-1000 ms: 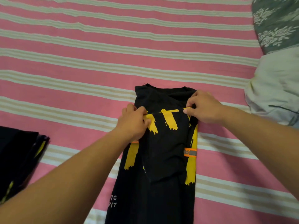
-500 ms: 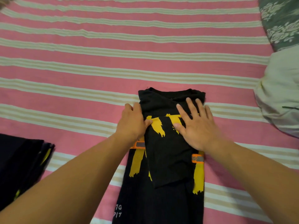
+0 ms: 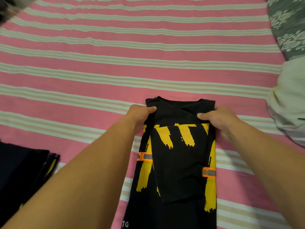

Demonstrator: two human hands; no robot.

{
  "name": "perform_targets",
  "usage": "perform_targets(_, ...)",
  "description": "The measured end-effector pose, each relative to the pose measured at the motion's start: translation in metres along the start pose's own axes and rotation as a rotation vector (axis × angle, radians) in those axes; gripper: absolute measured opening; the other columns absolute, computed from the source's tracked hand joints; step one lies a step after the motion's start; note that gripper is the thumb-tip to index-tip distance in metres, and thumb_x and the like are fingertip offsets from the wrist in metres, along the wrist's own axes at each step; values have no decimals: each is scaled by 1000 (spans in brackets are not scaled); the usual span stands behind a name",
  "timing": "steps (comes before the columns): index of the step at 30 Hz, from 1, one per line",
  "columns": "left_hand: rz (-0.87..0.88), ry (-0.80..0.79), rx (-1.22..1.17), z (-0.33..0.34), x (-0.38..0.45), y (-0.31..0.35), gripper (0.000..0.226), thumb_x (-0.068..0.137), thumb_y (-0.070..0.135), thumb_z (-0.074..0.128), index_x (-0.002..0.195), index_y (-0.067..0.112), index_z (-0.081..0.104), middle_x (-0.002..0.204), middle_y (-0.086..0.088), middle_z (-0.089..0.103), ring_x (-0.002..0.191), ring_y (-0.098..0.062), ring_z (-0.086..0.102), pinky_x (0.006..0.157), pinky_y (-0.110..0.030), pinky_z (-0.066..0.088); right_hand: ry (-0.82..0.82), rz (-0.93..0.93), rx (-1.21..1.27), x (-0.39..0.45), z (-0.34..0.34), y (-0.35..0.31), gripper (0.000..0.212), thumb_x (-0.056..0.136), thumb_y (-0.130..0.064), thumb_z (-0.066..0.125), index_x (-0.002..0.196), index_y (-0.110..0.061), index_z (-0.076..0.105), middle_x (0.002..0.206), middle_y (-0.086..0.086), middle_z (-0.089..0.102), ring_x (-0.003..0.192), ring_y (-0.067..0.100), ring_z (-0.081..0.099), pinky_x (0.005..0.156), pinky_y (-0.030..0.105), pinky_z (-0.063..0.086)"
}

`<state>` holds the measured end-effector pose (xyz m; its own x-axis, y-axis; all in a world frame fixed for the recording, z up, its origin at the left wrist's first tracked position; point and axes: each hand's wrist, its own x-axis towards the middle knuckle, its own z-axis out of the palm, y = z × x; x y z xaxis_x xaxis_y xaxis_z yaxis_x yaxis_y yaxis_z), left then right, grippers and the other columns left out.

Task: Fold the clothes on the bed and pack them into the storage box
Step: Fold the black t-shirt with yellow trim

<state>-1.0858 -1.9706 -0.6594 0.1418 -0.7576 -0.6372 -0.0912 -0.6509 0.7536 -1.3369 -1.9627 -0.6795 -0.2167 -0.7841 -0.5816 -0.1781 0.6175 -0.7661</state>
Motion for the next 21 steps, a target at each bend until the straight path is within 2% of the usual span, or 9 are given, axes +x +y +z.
perform_targets(2,-38,-56,25,-2,-7,4,26,90,16,74,110,0,70,100,-13,77,96,-30,74,90,-46,60,-80,-10,28,-13,-3,-5,23,85,-9,77,106,-13,71,98,8,76,84,23,74,75,35,59)
perform_targets(5,31,-135,-42,-9,-34,6,16,95,10,65,111,6,68,95,-7,77,85,-18,73,71,-31,60,-168,-105,139,-52,-11,-13,22,90,-3,69,109,-13,71,95,6,77,77,16,75,59,24,56)
perform_targets(8,147,-207,-102,-33,-83,-4,25,95,2,58,112,18,66,104,1,73,98,-14,64,88,-32,45,-144,-300,196,-108,-21,-16,29,85,3,71,108,-14,71,94,-2,76,84,8,72,67,17,54)
perform_targets(10,165,-227,-115,-51,-121,-22,33,91,-3,59,112,22,66,109,8,73,109,-11,62,100,-34,38,-119,-411,83,-146,-27,-4,29,80,3,76,97,-20,70,93,-4,71,84,7,67,73,13,49)
perform_targets(13,234,-183,42,-76,-164,-66,33,81,-3,70,109,16,70,104,2,74,102,-16,67,97,-34,49,-49,-540,-275,-189,-23,42,43,72,3,83,80,-32,59,97,0,53,91,16,54,79,10,39)
perform_targets(15,255,-200,279,-87,-190,-103,26,80,0,74,97,20,71,97,9,69,94,-10,64,91,-29,50,-41,-583,-486,-209,-20,91,42,70,9,78,92,-25,71,113,0,50,111,27,50,99,18,38)
perform_targets(17,277,-236,551,-96,-202,-143,51,85,-6,71,95,43,69,111,13,57,105,-5,57,102,-25,45,-82,-528,-662,-226,-24,138,57,72,20,66,111,-21,75,132,-3,45,125,29,43,111,32,34)
perform_targets(19,317,-260,812,-101,-206,-170,69,85,-8,65,99,59,61,127,5,43,125,-16,45,113,-28,36,-131,-529,-717,-238,-32,169,75,74,27,52,125,-26,70,142,-6,37,134,21,37,115,26,25)
perform_targets(21,371,-153,804,-102,-207,-173,61,85,-8,60,105,50,62,133,0,40,132,-23,39,110,-28,35,-117,-517,-670,-242,-39,173,78,76,28,45,130,-25,66,145,-4,36,136,14,36,115,22,25)
